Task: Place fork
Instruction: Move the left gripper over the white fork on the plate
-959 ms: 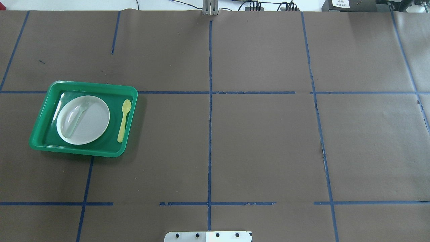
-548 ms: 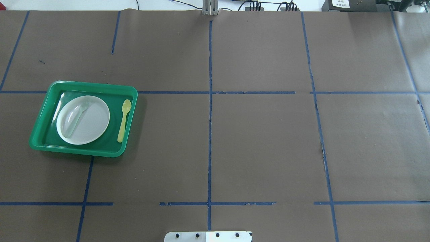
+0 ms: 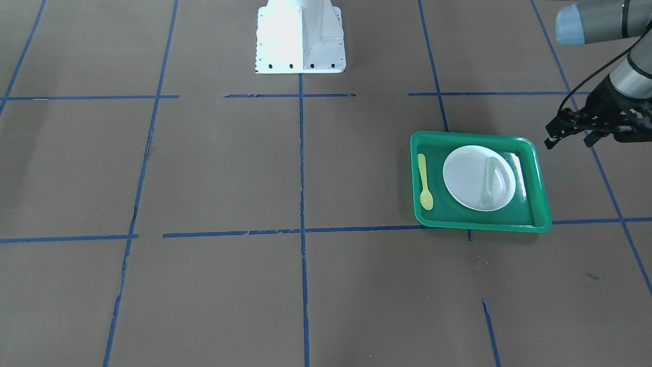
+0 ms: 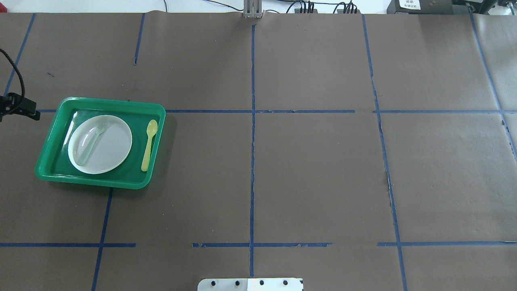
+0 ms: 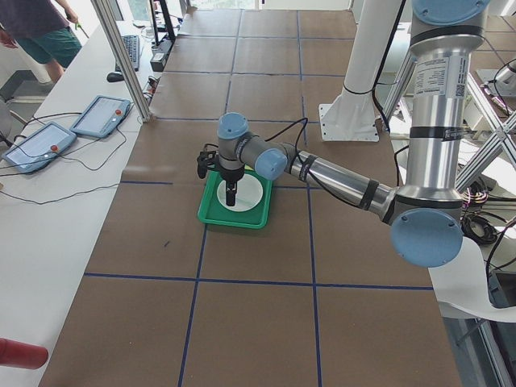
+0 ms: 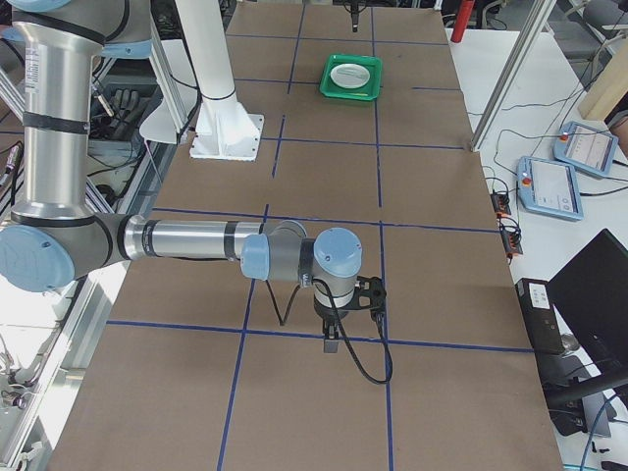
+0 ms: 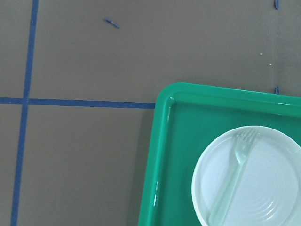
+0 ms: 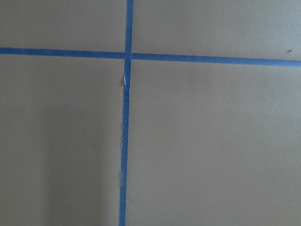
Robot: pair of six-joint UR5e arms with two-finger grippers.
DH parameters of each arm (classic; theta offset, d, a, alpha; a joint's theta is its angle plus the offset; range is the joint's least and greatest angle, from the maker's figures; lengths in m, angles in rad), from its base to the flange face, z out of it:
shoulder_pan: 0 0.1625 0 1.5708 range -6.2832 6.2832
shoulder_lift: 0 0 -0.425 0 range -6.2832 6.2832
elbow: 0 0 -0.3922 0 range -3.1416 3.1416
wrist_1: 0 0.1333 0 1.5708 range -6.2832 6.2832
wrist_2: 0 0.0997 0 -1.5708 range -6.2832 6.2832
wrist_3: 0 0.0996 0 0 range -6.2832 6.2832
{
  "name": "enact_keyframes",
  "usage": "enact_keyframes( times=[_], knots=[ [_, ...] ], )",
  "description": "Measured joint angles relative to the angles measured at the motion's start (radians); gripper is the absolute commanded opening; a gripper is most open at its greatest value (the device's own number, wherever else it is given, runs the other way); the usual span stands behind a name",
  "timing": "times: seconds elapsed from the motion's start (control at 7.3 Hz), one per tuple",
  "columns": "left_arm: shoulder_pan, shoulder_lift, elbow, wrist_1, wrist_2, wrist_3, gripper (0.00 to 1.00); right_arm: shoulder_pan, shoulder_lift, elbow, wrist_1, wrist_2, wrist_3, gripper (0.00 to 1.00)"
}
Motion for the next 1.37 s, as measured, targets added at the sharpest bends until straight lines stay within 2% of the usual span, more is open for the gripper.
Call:
enact_keyframes(
  times=[0.27,0.55,0.82,1.23,1.37],
  knots=[
    [0.076,-0.034,0.075,-0.096,0.044,-0.025,1.00,0.000,0.000,0.000,0.000,0.000,0.000,1.00],
    [0.137,-0.095,0.167,-0.130,0.059,-0.039,1.00,0.000,0.000,0.000,0.000,0.000,0.000,1.00],
    [0.190,-0.119,0.216,-0.161,0.081,-0.070,1.00,0.000,0.000,0.000,0.000,0.000,0.000,1.00],
    [0.246,-0.137,0.318,-0.287,0.097,-0.129,1.00,0.000,0.000,0.000,0.000,0.000,0.001,1.00],
    [0.256,-0.143,0.338,-0.310,0.098,-0.143,0.96,0.000,0.000,0.000,0.000,0.000,0.001,1.00]
  ],
)
